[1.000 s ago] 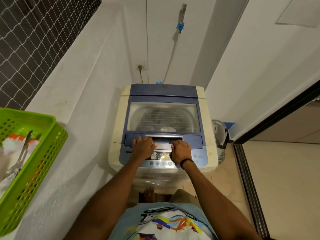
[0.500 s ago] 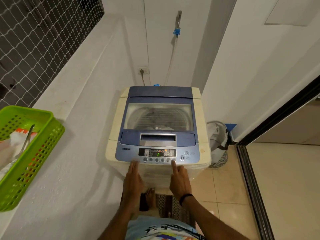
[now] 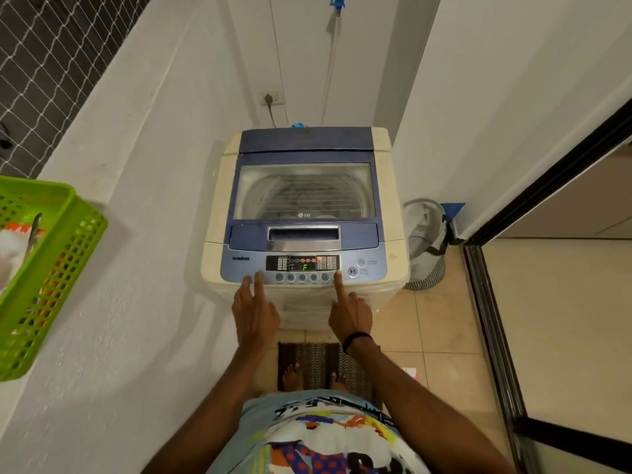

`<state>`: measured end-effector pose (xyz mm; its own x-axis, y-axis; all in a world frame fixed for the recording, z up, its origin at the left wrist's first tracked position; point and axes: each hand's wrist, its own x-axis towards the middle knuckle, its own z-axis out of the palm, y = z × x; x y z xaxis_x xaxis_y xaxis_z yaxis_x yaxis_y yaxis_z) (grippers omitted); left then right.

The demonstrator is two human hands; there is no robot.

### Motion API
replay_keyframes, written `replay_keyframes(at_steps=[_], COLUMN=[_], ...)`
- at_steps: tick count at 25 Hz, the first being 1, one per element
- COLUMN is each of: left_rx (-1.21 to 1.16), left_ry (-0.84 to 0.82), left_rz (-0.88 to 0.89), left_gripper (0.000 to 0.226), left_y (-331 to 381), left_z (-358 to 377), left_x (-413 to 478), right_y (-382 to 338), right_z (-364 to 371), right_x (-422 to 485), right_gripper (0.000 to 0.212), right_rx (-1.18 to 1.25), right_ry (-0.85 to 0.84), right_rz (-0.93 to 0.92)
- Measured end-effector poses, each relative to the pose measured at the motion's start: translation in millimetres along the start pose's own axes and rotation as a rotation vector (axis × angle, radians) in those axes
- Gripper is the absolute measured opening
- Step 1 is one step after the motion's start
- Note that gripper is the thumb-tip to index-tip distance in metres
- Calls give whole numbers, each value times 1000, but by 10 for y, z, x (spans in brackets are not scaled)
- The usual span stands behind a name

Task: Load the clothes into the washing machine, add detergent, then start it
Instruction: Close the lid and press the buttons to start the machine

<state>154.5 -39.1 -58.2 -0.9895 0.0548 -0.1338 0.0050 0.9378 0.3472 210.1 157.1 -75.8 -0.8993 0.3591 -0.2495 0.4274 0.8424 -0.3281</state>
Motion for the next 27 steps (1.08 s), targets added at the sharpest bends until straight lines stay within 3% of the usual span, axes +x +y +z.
replay_keyframes(at_steps=[5, 17, 23, 27], left_rx=[165, 113, 126, 133], left_ry=[-93, -52, -51, -64], left_rz=[58, 84, 84, 97], left_gripper=[101, 89, 90, 89], left_y=[-144, -307, -287, -265], left_z=[18, 24, 3, -49], left_x=[408, 560, 534, 532], right_y=[51, -87, -100, -144], right_z=[-8, -138, -223, -192], right_x=[11, 69, 125, -29], right_gripper=[99, 67, 71, 83], right_rx=[-24, -121, -143, -19], right_ry=[-44, -95, -137, -137], right_rz=[-6, 85, 85, 139])
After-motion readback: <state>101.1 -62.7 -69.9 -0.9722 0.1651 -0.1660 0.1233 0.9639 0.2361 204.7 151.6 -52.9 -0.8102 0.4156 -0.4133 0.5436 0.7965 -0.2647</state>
